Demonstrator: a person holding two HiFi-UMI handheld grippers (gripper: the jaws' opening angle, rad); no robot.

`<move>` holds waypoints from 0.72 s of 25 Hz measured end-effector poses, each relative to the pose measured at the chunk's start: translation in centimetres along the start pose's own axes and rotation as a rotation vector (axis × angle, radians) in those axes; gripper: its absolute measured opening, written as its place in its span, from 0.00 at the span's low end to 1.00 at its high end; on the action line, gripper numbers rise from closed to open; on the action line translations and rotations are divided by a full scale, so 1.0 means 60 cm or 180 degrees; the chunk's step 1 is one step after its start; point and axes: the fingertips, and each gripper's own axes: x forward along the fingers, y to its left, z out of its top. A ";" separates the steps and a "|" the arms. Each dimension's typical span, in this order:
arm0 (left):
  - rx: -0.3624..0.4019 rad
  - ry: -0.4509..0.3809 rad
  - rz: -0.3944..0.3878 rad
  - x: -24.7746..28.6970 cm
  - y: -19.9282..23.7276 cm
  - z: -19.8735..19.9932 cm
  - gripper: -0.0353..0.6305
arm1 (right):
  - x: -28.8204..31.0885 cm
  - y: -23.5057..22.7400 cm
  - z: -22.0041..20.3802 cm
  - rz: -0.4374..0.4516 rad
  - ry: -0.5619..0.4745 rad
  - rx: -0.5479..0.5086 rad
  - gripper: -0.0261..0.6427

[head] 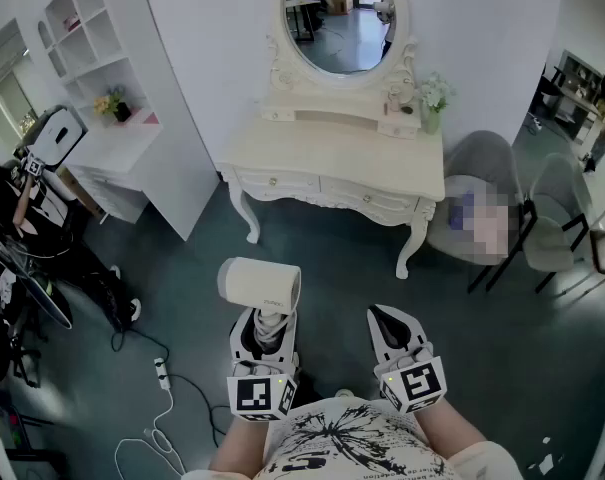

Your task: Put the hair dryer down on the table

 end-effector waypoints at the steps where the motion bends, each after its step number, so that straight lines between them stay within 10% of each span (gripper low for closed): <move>1: -0.0003 0.0002 0.0006 0.001 0.002 -0.001 0.43 | 0.000 -0.001 0.000 -0.0002 0.0000 -0.0005 0.07; 18: -0.0079 0.0149 -0.0047 0.035 0.022 -0.023 0.43 | 0.043 0.000 -0.027 0.0058 0.0107 0.0096 0.07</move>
